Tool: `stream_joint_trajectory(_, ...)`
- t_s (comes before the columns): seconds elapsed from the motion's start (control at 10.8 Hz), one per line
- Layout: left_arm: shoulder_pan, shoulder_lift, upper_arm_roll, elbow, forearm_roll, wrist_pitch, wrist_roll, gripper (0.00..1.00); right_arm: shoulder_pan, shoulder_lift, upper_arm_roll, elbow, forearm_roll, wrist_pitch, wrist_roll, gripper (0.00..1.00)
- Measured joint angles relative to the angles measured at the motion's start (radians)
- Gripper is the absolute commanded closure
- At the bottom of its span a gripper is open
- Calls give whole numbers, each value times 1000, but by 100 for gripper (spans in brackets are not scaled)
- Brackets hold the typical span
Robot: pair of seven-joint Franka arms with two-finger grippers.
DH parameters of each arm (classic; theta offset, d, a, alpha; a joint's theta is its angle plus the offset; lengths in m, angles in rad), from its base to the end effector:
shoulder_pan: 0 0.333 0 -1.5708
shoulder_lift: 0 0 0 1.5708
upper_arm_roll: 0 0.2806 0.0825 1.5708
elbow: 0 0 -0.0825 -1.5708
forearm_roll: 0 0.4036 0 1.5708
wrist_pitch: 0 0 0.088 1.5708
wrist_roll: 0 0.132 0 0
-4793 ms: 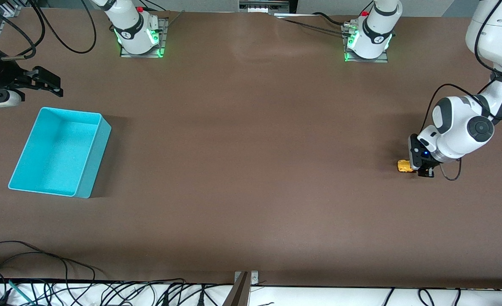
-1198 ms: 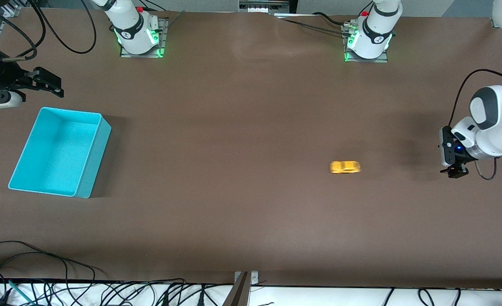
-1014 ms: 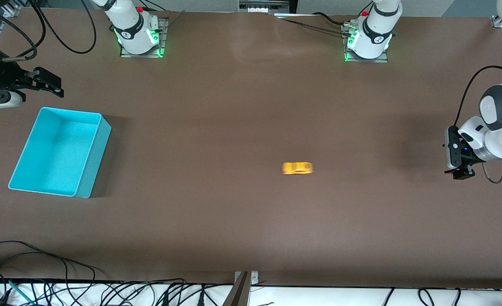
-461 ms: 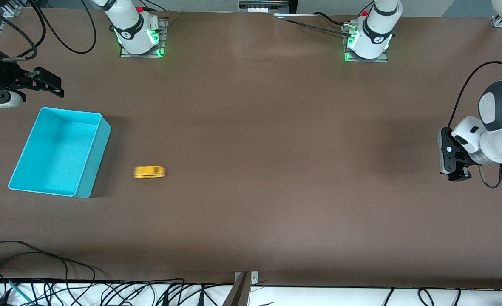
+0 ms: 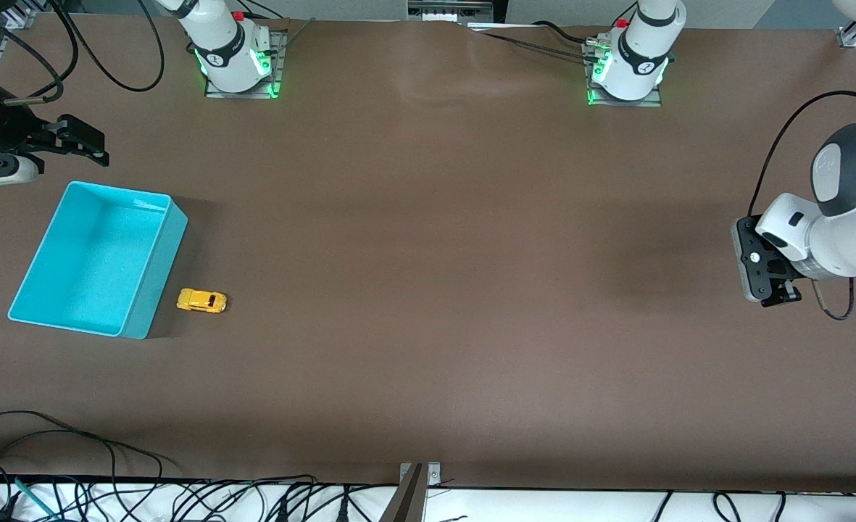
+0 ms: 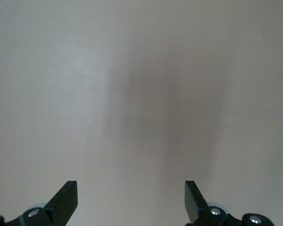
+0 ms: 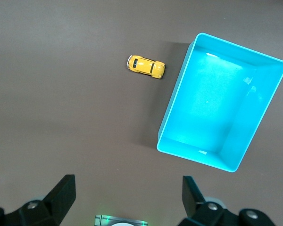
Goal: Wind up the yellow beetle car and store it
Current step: 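Raise the left gripper away as the car rolls toward the bin, then reach the right gripper past the teal bin toward the car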
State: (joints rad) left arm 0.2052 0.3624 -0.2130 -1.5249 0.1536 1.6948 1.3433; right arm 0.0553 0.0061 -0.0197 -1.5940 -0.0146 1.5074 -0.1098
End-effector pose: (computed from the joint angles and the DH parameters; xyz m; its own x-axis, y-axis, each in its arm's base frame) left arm 0.6470 0.0254 0.3772 0.1818 -0.9771 -0.1108 -0.9666 -0.1983 0.1626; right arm 0.5652 0.0182 0.5442 0.9852 0.1438 -0.0936 0.1448 -0.9894 0.0045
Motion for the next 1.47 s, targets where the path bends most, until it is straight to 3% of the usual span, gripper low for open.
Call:
stream_joint_trajectory(0.28, -14, -6, -32, 87, -3, -66, -202, 0, 0, 1, 0, 0, 0, 0, 0, 0)
stream_joint_trajectory(0.46, -29, -41, -77, 113, -4, -93, -459, 0, 0, 7, 1, -1, 10, 1, 0, 0)
stream_joint_trajectory(0.74, -102, -165, -78, 115, -5, -109, -900, 0, 1, 22, 1, -2, 11, 14, 0, 0)
stream_joint_trajectory(0.92, -148, -245, -18, 92, -52, -123, -1091, 0, 3, 34, 2, -2, 11, 23, -1, 0)
stream_joint_trajectory(1.11, -209, -307, 130, 41, -141, -125, -1143, 0, 6, 41, 6, -2, 12, 36, -1, 0)
stream_joint_trajectory(1.47, -219, -378, 158, -42, -142, -124, -1262, 0, 12, 53, 7, -27, 12, 99, -13, 0)
